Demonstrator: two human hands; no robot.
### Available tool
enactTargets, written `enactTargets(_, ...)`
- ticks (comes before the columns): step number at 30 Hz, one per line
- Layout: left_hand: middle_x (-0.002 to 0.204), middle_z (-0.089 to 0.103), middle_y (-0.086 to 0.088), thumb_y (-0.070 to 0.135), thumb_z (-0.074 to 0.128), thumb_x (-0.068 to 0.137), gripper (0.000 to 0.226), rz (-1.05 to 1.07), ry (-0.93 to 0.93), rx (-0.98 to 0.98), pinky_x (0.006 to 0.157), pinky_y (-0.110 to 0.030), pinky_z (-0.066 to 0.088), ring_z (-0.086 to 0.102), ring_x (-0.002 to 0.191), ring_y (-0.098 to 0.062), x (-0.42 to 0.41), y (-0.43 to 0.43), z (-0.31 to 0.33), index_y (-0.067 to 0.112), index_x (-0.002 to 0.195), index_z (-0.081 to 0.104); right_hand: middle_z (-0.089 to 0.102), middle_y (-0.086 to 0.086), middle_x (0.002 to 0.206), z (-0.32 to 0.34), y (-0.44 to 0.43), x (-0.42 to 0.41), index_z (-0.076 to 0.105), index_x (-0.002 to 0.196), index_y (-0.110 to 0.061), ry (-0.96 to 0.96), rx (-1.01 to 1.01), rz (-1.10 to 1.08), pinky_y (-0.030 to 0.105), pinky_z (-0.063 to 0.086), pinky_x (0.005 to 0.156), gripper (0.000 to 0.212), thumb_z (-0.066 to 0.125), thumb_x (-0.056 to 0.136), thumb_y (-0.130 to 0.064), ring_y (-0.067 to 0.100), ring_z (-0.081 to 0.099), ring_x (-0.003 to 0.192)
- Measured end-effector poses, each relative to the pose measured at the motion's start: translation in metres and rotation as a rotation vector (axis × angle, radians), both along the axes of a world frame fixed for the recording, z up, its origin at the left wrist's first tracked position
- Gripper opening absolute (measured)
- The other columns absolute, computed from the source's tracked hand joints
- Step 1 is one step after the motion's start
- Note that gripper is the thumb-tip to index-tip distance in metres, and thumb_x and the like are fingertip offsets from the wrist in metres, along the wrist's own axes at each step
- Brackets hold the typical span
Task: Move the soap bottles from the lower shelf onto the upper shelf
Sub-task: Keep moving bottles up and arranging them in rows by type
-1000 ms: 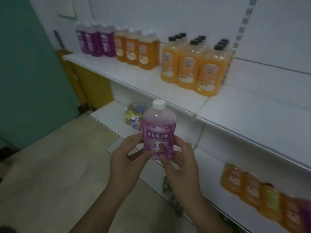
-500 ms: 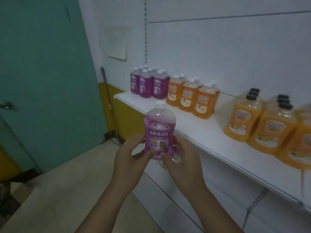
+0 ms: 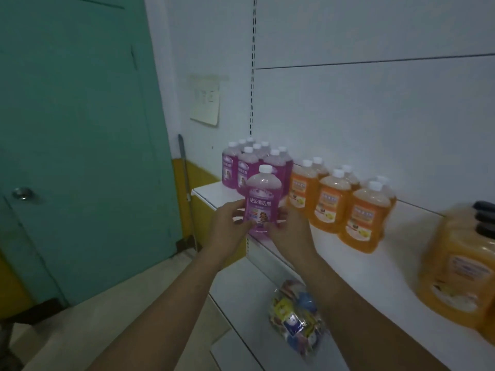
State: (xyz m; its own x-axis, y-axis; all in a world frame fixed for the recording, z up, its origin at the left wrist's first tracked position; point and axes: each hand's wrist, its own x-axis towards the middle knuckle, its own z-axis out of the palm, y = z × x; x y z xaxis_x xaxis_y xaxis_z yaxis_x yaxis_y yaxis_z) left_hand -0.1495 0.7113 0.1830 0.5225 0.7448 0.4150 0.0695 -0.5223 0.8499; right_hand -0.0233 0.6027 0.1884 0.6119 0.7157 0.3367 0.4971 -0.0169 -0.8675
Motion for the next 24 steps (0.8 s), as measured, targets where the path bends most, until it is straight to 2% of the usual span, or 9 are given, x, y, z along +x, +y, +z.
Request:
enactTargets(1,0.114,0.074,0.008,0.015,0.083,0.085,0.042,-0.006,0.007,-0.014,0.087,-0.035,0.063,0.069,0.1,-0.008,0.007,0.011,-0.002,0.026,0.124,0.072,0.07,-0.008,0.101,-0.001,0.012,0.007,0.068,0.111,-0.018,0.003,-0.01,-0.014,0.03,0.06,0.079,0.025,0.079,0.088,-0.019,0.009,0.068,0.094)
enactTargets(3,0.111,0.075,0.007,0.013,0.083,0.085,0.039,-0.018,0.006,-0.024,0.087,-0.038,0.063,0.07,0.099,-0.009,0.02,0.032,-0.004,0.023,0.122,0.073,0.069,-0.011,0.093,-0.002,0.033,0.017,0.068,0.097,-0.027,-0.019,-0.034,-0.028,0.027,0.059,0.075,0.022,0.079,0.086,-0.012,0.008,0.068,0.091)
enactTargets(5,0.109,0.076,0.006,0.013,0.084,0.084,0.04,-0.035,0.013,-0.037,0.088,-0.04,0.063,0.071,0.098,-0.011,0.031,0.056,-0.008,0.02,0.122,0.073,0.066,-0.015,0.086,0.0,0.053,0.023,0.059,0.083,-0.038,-0.065,-0.067,-0.067,0.022,0.055,0.069,0.035,0.077,0.086,-0.008,0.007,0.066,0.085)
enactTargets(8,0.109,0.076,0.004,0.01,0.083,0.084,0.04,-0.058,0.047,-0.031,0.09,-0.041,0.062,0.071,0.098,-0.011,0.049,0.091,-0.013,0.017,0.122,0.073,0.065,-0.01,0.085,-0.005,0.08,0.032,0.053,0.078,-0.036,-0.088,-0.099,-0.17,0.021,0.053,0.068,0.036,0.076,0.087,-0.009,0.008,0.065,0.083)
enactTargets(11,0.115,0.073,0.004,0.015,0.081,0.086,0.04,-0.138,0.063,-0.011,0.093,-0.041,0.061,0.069,0.104,-0.009,0.064,0.117,-0.013,0.02,0.125,0.07,0.069,-0.006,0.09,-0.011,0.103,0.039,0.06,0.089,-0.026,-0.069,-0.11,-0.254,0.024,0.056,0.071,0.022,0.079,0.086,-0.016,0.011,0.067,0.085)
enactTargets(14,0.117,0.072,0.008,0.026,0.078,0.087,0.038,-0.225,0.083,0.027,0.095,-0.043,0.06,0.068,0.107,-0.008,0.075,0.135,-0.012,0.027,0.124,0.068,0.072,-0.005,0.096,-0.015,0.121,0.046,0.066,0.104,-0.016,-0.047,-0.104,-0.34,0.032,0.061,0.077,0.029,0.083,0.082,-0.023,0.012,0.07,0.089)
enactTargets(17,0.118,0.07,0.007,0.029,0.074,0.087,0.039,-0.275,0.083,0.061,0.098,-0.043,0.057,0.066,0.11,-0.012,0.081,0.141,-0.012,0.027,0.125,0.066,0.071,-0.006,0.099,-0.015,0.131,0.048,0.066,0.11,-0.015,-0.03,-0.139,-0.407,0.028,0.058,0.078,0.033,0.082,0.084,-0.024,0.011,0.069,0.091)
enactTargets(24,0.121,0.061,0.0,0.019,0.072,0.092,0.043,-0.282,0.147,0.093,0.105,-0.041,0.053,0.062,0.114,-0.019,0.084,0.143,-0.022,0.022,0.134,0.062,0.076,-0.005,0.102,-0.017,0.145,0.054,0.068,0.114,-0.018,-0.109,-0.198,-0.516,0.04,0.061,0.082,0.036,0.08,0.084,-0.033,0.013,0.072,0.091)
